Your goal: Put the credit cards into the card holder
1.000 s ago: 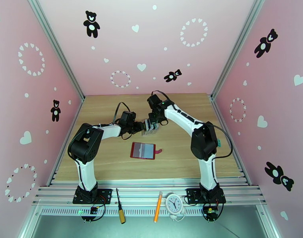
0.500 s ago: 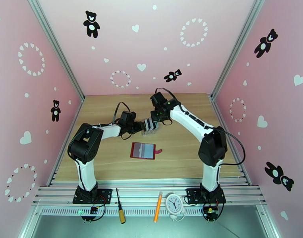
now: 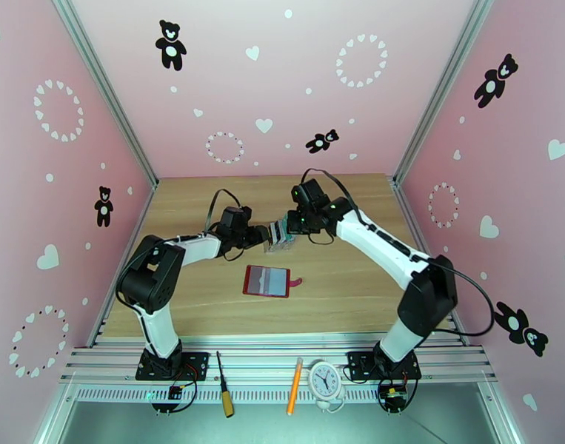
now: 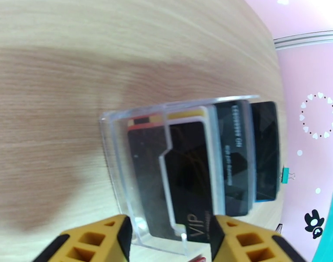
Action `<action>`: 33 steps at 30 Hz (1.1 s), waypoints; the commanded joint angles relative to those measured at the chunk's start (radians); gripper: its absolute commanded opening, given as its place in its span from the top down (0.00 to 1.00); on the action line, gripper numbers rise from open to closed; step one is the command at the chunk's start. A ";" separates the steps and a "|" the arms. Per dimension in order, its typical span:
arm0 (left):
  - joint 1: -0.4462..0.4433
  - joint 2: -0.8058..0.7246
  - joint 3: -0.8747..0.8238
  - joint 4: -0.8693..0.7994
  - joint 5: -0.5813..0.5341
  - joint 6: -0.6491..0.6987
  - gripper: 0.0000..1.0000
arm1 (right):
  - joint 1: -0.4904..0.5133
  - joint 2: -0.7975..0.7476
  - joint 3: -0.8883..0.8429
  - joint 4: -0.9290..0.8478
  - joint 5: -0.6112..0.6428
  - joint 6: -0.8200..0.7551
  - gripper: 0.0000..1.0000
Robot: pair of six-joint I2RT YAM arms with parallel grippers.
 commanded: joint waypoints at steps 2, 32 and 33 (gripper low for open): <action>0.007 -0.047 -0.021 0.006 -0.038 0.023 0.46 | 0.005 -0.088 -0.090 0.120 -0.075 0.081 1.00; -0.108 -0.368 -0.178 -0.313 -0.270 0.183 0.45 | 0.111 -0.390 -0.779 0.708 -0.183 0.302 1.00; -0.118 -0.378 -0.192 -0.321 -0.274 0.185 0.46 | 0.114 -0.387 -0.796 0.734 -0.184 0.315 1.00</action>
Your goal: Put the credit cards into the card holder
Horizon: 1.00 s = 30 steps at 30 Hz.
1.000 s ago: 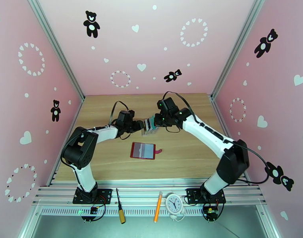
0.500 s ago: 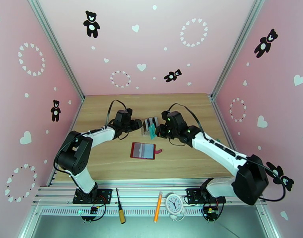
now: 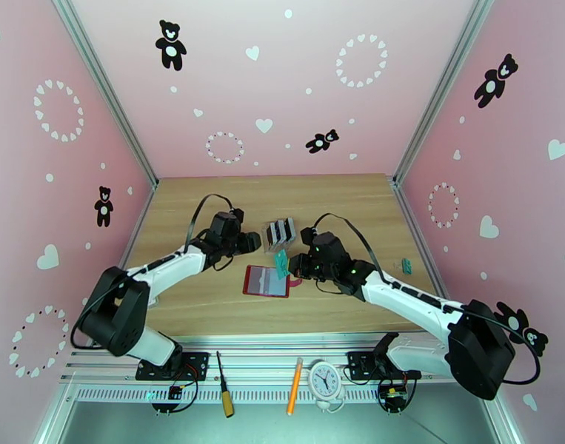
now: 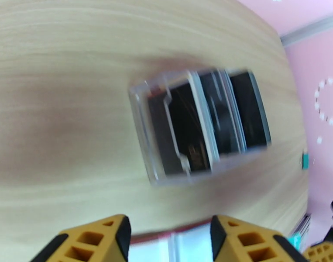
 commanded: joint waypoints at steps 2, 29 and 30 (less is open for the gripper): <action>-0.032 -0.044 -0.079 -0.088 -0.058 0.038 0.46 | 0.020 0.001 -0.061 0.141 -0.009 0.057 1.00; -0.050 -0.098 -0.300 0.033 0.074 0.088 0.63 | 0.074 0.208 -0.212 0.476 -0.033 0.216 1.00; -0.050 -0.094 -0.300 0.030 0.071 0.087 0.63 | 0.074 0.214 -0.216 0.481 -0.032 0.220 1.00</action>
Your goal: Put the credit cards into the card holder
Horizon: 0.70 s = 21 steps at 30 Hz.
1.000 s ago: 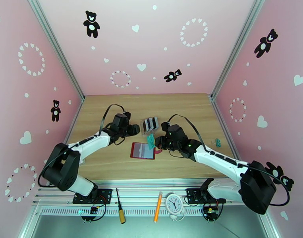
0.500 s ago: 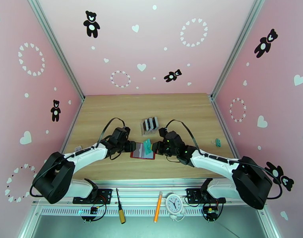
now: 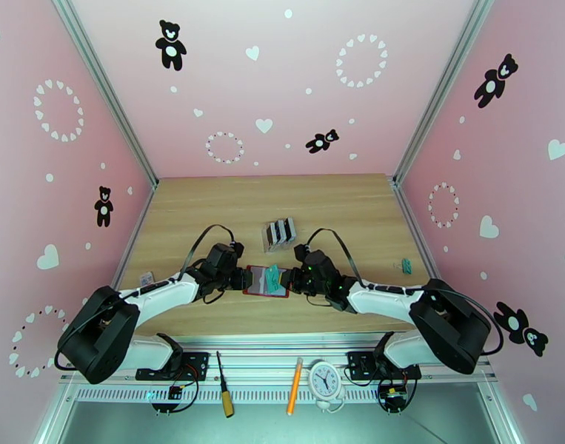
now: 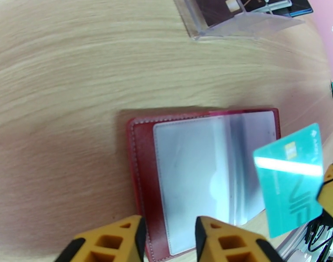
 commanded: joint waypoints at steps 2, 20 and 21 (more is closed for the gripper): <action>-0.010 0.024 0.002 0.007 0.020 0.014 0.63 | 0.005 0.037 -0.028 0.083 -0.005 0.032 1.00; -0.010 0.063 0.018 -0.031 -0.033 0.008 0.66 | 0.005 0.123 -0.037 0.163 -0.020 0.057 1.00; -0.010 0.066 0.019 -0.031 -0.034 0.007 0.67 | 0.006 0.128 -0.037 0.168 -0.020 0.059 1.00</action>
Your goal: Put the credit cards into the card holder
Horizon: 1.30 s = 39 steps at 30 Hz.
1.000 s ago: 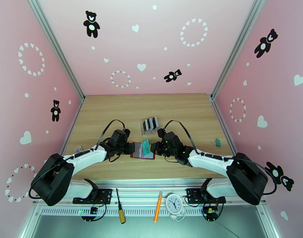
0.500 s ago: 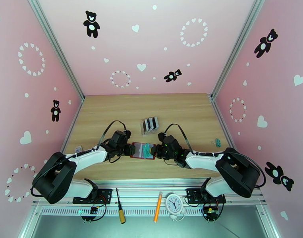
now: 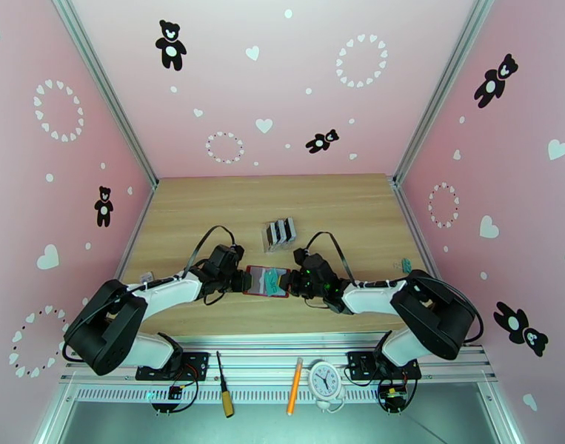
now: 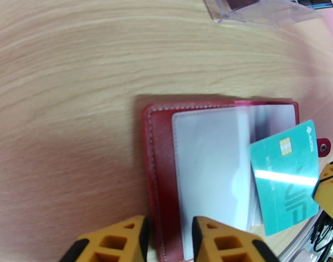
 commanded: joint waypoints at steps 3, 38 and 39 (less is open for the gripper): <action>-0.011 0.019 0.018 -0.013 -0.017 0.008 0.68 | 0.006 0.035 -0.011 0.049 -0.006 0.011 1.00; -0.018 0.049 0.029 -0.002 0.023 0.019 0.86 | -0.025 0.177 -0.016 0.171 0.051 0.058 1.00; -0.020 0.051 0.028 -0.002 0.024 0.019 0.87 | -0.025 0.178 -0.017 0.172 0.055 0.059 1.00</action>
